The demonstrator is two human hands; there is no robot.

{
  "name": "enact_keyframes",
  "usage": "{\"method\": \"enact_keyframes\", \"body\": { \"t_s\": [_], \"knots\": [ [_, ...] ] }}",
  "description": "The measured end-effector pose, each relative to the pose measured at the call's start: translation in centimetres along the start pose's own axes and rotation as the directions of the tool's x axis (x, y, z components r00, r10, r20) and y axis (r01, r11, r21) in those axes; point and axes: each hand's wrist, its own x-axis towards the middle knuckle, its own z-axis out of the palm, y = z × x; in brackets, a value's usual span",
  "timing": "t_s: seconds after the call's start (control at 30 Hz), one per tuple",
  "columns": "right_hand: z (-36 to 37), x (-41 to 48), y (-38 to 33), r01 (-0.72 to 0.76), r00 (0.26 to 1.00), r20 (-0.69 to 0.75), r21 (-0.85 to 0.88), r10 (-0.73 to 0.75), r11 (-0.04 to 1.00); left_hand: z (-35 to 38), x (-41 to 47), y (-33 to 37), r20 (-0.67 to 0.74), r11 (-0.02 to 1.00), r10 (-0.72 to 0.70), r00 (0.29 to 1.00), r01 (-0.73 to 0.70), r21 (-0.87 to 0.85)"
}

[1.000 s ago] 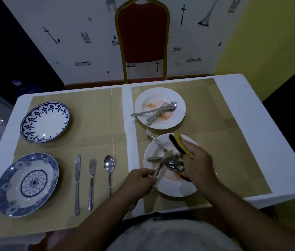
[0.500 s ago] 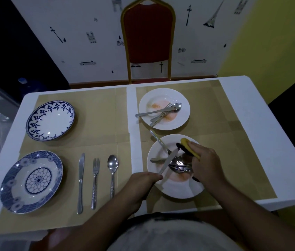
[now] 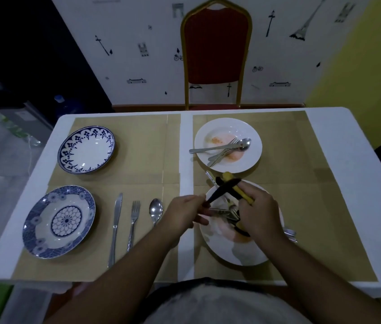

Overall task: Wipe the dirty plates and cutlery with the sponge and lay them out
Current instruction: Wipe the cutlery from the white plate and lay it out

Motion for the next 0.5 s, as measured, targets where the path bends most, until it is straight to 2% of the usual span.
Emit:
{"method": "enact_keyframes", "body": {
  "t_s": [0.17,0.4,0.5],
  "knots": [
    [1.0,0.1,-0.2,0.130,0.983,0.133,0.001,-0.129,0.992,-0.9,0.1,0.6,-0.018,0.979,-0.047,0.999,0.042,-0.200],
    [3.9,0.8,-1.5,0.238,0.932,0.279,0.005,-0.230,0.971,-3.8,1.3,-0.1,-0.186,0.968,-0.045,0.982,-0.003,-0.251],
    [6.0,1.3,-2.7,0.249,0.915,0.316,0.046,-0.251,0.967,-6.2,2.4,-1.1,-0.212,0.963,-0.039,0.977,-0.020,-0.270]
  ]
}}
